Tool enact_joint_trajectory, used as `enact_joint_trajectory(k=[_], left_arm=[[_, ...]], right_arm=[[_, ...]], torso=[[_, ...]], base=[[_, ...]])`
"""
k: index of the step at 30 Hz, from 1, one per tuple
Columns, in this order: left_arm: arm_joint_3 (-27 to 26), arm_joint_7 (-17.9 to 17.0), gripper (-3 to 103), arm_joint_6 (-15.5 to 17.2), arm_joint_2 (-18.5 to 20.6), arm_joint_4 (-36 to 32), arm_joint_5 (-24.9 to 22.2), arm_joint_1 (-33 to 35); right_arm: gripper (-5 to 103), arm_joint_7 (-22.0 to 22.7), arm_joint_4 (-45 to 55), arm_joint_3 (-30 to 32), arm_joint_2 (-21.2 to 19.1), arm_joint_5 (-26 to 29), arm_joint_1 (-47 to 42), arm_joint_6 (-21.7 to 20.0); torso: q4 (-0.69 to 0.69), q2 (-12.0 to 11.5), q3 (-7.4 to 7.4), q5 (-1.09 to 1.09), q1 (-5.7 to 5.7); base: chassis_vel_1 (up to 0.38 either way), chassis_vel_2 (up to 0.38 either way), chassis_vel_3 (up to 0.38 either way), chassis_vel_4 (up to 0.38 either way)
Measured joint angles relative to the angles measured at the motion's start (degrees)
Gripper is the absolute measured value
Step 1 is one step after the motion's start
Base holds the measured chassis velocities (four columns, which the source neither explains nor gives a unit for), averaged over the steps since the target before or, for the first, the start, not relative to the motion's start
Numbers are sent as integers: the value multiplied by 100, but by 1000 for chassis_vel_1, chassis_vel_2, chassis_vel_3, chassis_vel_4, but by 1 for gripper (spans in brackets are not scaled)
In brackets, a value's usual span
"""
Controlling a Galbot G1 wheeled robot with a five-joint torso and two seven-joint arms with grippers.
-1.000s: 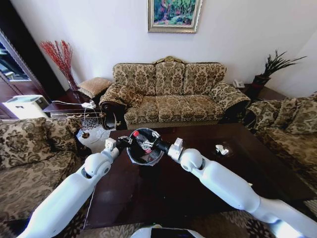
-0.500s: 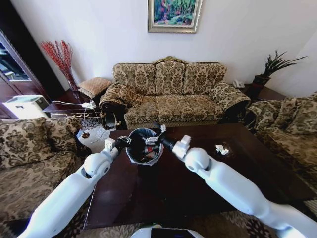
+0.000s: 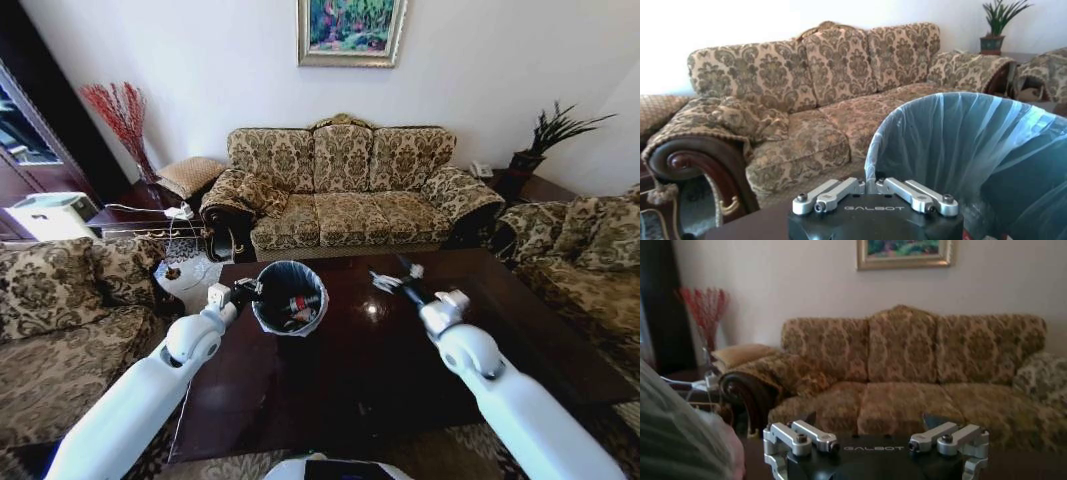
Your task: Move to the front of the table and place the trash on the table into the trash bin.
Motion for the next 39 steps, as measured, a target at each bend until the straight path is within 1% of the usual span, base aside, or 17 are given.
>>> enact_joint_trajectory(k=[1, 3, 4, 6, 11, 20, 21, 26, 30, 33, 37, 39], left_arm=[[-10, -2, 2, -19, -15, -2, 50, 0], [-10, 0, 2, -33, -38, -7, 94, -12], [-10, 0, 2, -33, -38, -7, 94, -12], [-8, -6, 2, -27, -42, -25, 118, -6], [-12, -16, 2, -24, -54, -57, 176, 75], [-69, -27, 2, -20, -25, -138, 180, 116], [-72, -27, 2, -17, -22, -149, 177, 116], [-84, -30, 2, -8, -37, -205, 175, 151], [-96, -35, 2, 3, -57, -271, 174, 205], [-105, -46, 2, 12, -66, -310, 176, 235], [-105, -62, 2, 27, -69, -353, 177, 260], [-111, -68, 2, 52, -69, -385, 176, 269]], right_arm=[[100, -129, -108, 203, 197, -169, -249, 66], [100, -322, -242, 422, 497, -362, -531, 96], [100, -322, -242, 422, 497, -362, -531, 96], [100, -427, -305, 552, 691, -440, -641, 97], [100, -583, -352, 708, 820, -504, -637, 92], [100, -617, -374, 730, 893, -543, -621, 142], [100, -618, -399, 726, 912, -561, -623, 165], [100, -643, -537, 750, 985, -659, -638, 246], [100, -647, -632, 828, 1056, -783, -722, 334], [100, -551, -636, 888, 1124, -933, -809, 441], [100, -411, -476, 1001, 1224, -1004, -1013, 551], [100, -389, -374, 1119, 1296, -1087, -1242, 707]], torso=[[-4, 0, -1, -3, 0], [-5, 1, -1, -4, -1], [-5, 1, -1, -4, -1], [0, 0, -1, -3, -1], [2, 0, 0, -5, 0], [0, 0, 0, -6, 0], [-2, 0, 0, -6, 0], [0, 0, 0, -5, 0], [-3, -1, 1, -5, 2], [0, -1, 0, -5, 2], [-2, -1, 0, -5, 2], [-2, -1, 1, -4, 3]], base=[[0, 0, 0, 0], [0, 0, 0, 0], [0, 0, 0, 0], [0, 0, 0, 0], [0, 0, 0, 0], [-104, -105, 98, 100], [-227, -235, 180, 175], [-246, -227, 257, 242], [-290, -302, 293, 294], [-334, -320, 312, 320], [-305, -317, 297, 314], [-212, -274, 239, 199]])
